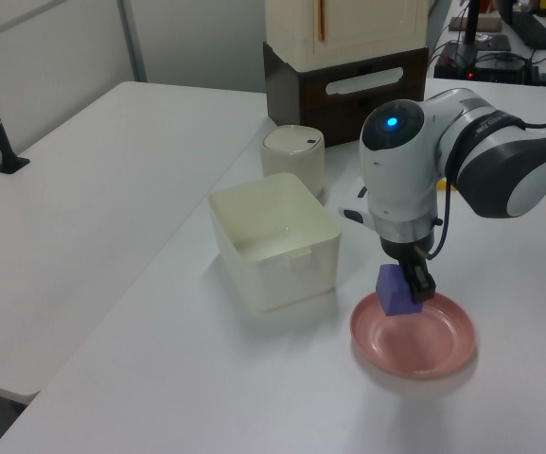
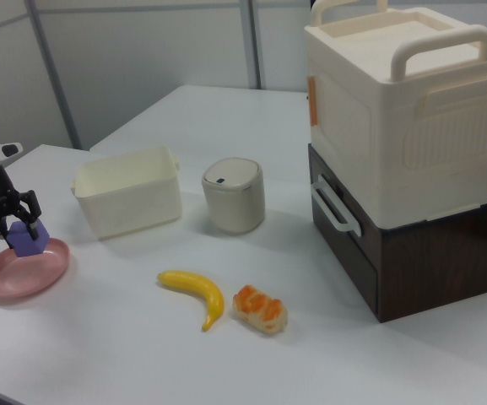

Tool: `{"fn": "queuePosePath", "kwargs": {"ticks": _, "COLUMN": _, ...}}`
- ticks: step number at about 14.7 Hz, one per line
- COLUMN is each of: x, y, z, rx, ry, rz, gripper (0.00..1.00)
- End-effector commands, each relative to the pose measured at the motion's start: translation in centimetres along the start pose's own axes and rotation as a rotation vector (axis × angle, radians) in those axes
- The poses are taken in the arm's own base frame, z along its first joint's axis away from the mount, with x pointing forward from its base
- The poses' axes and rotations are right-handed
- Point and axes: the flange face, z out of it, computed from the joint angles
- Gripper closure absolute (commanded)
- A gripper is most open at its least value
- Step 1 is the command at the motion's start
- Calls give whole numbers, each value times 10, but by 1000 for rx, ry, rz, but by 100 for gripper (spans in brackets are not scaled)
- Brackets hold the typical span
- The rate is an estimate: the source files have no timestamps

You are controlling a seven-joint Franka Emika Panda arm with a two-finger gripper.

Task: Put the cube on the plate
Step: 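Set the purple cube down on the pink plate and open the gripper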

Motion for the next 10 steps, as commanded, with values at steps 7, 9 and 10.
{"fn": "queuePosePath", "kwargs": {"ticks": 7, "x": -9, "y": -11, "z": 1, "rx": -37, "ry": -34, "rz": 72, "gripper": 0}}
{"fn": "queuePosePath", "kwargs": {"ticks": 9, "x": -10, "y": -11, "z": -1, "rx": -34, "ry": -32, "rz": 75, "gripper": 0}}
{"fn": "queuePosePath", "kwargs": {"ticks": 10, "x": -11, "y": -10, "z": -2, "rx": -33, "ry": -36, "rz": 80, "gripper": 0}}
